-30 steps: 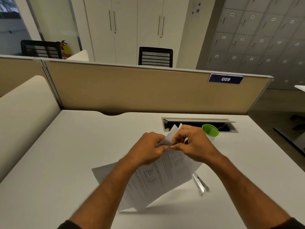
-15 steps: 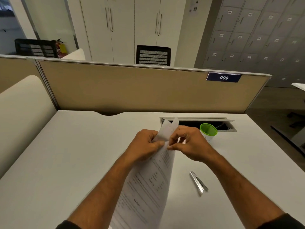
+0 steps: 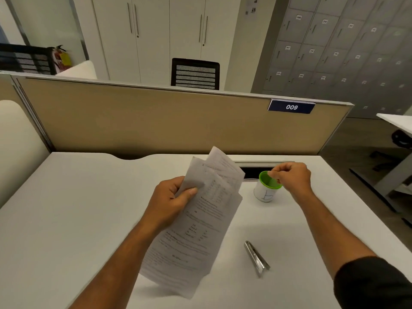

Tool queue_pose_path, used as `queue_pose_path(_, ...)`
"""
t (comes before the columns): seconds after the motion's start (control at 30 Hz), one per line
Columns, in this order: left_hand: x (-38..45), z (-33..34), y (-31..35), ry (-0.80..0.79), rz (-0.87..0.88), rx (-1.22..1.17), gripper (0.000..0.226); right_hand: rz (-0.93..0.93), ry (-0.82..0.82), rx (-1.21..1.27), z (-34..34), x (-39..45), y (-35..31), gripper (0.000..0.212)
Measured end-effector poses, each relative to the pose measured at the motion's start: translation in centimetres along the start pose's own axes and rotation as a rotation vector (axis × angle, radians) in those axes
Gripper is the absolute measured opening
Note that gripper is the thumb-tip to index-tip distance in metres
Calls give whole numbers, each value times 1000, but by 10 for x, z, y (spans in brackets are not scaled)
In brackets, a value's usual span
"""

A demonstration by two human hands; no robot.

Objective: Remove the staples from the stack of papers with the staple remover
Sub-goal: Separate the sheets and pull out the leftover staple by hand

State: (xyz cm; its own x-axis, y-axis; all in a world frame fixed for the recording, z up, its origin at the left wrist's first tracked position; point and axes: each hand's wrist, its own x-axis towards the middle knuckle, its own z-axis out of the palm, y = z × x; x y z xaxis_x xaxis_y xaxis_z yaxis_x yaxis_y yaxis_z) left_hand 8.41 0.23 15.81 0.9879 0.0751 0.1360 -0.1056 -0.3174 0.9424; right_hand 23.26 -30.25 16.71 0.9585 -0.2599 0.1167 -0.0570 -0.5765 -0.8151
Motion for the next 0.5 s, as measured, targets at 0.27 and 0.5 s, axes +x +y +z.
queue_pose_path(0.27, 11, 2, -6, 111, 55, -173, 18, -52, -9, -501, 9, 73, 46, 17)
queue_pose_path(0.5, 23, 7, -16, 128, 36, -243, 20, -60, -62, -616, 27, 95, 59, 22)
